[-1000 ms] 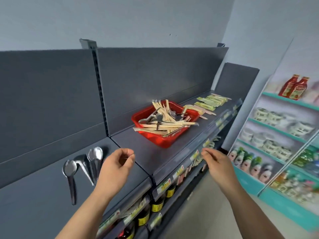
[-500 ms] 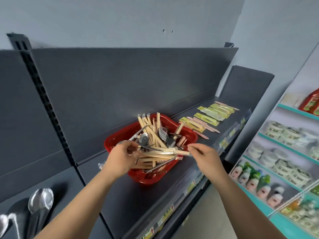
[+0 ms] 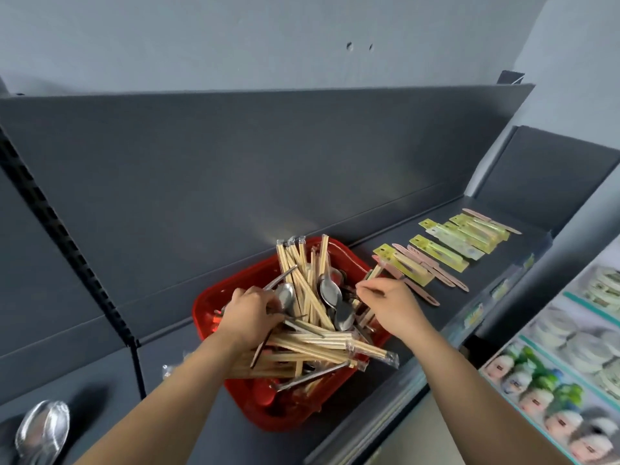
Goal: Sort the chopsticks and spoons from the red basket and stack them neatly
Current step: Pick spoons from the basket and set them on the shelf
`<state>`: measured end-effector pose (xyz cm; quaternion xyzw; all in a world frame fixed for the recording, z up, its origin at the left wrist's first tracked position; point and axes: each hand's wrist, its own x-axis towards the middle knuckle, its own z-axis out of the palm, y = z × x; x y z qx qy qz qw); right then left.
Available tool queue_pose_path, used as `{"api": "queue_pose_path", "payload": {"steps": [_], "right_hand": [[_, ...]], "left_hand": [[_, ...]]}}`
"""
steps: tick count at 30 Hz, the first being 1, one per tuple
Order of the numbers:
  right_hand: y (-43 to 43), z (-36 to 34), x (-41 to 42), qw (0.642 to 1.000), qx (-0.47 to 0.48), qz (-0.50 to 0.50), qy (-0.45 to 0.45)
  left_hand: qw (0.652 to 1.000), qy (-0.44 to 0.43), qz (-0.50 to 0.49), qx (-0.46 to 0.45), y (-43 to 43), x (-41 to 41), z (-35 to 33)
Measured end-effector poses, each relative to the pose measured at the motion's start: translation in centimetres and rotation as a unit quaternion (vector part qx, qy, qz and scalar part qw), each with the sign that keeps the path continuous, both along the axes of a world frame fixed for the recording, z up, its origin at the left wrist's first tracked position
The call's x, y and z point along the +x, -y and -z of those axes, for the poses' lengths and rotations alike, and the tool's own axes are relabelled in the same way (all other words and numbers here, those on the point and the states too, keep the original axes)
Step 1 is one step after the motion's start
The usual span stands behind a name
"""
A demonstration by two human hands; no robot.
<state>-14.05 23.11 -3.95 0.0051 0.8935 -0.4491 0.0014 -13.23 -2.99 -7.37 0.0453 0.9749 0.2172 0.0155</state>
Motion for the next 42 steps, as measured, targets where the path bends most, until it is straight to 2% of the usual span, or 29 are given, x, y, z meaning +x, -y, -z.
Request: {"api": "queue_pose_path", "payload": {"steps": [2, 5, 8, 12, 14, 19, 22, 24, 26, 29, 36, 40, 42], "right_hand": [[-0.5, 0.2, -1.4, 1.0, 0.017, -0.019, 0.011], [-1.0, 0.4, -3.1, 0.996, 0.063, -0.045, 0.034], [-1.1, 0.6, -4.3, 0.99, 0.095, -0.077, 0.067], [-0.7, 1.0, -5.6, 0.985, 0.1, -0.096, 0.106], [-0.8, 0.7, -6.5, 0.983, 0.113, -0.098, 0.104], [-1.5, -0.2, -7.9, 0.974, 0.157, -0.124, 0.109], [-2.1, -0.4, -8.5, 0.971, 0.182, -0.132, 0.077], [-2.4, -0.4, -8.3, 0.97, 0.179, -0.152, 0.058], [-2.6, 0.1, -8.1, 0.968, 0.149, -0.187, 0.071], [-2.2, 1.1, -7.4, 0.958, 0.138, -0.211, 0.137], [-2.0, 2.1, -8.2, 0.966, 0.054, -0.169, 0.188], [-2.7, 2.3, -9.0, 0.983, 0.049, -0.137, 0.115], [-3.3, 1.9, -9.5, 0.988, 0.086, -0.116, 0.052]], "left_hand": [[1.0, -0.007, -0.005, -0.02, -0.2, -0.3, -0.1], [0.999, 0.028, -0.011, 0.018, -0.6, -0.5, -0.3], [0.999, 0.017, -0.023, 0.036, -1.3, -0.7, 0.0], [0.986, 0.001, -0.093, 0.142, -2.0, -1.0, 0.7], [0.981, -0.015, -0.112, 0.155, -2.3, -1.4, 0.8], [0.972, -0.093, -0.191, 0.104, -2.3, -2.1, 0.5], [0.977, -0.037, -0.211, -0.023, -2.1, -2.8, 0.7], [0.975, 0.016, -0.216, -0.039, -2.2, -3.1, 0.7], [0.974, 0.013, -0.224, 0.012, -2.4, -3.3, 0.7], [0.969, -0.032, -0.233, 0.078, -2.6, -3.0, 0.6], [0.965, -0.116, -0.214, 0.097, -3.0, -3.0, -0.5], [0.936, -0.179, -0.226, 0.2, -3.6, -3.2, -2.1], [0.917, -0.218, -0.224, 0.249, -4.0, -3.3, -3.2]]}}
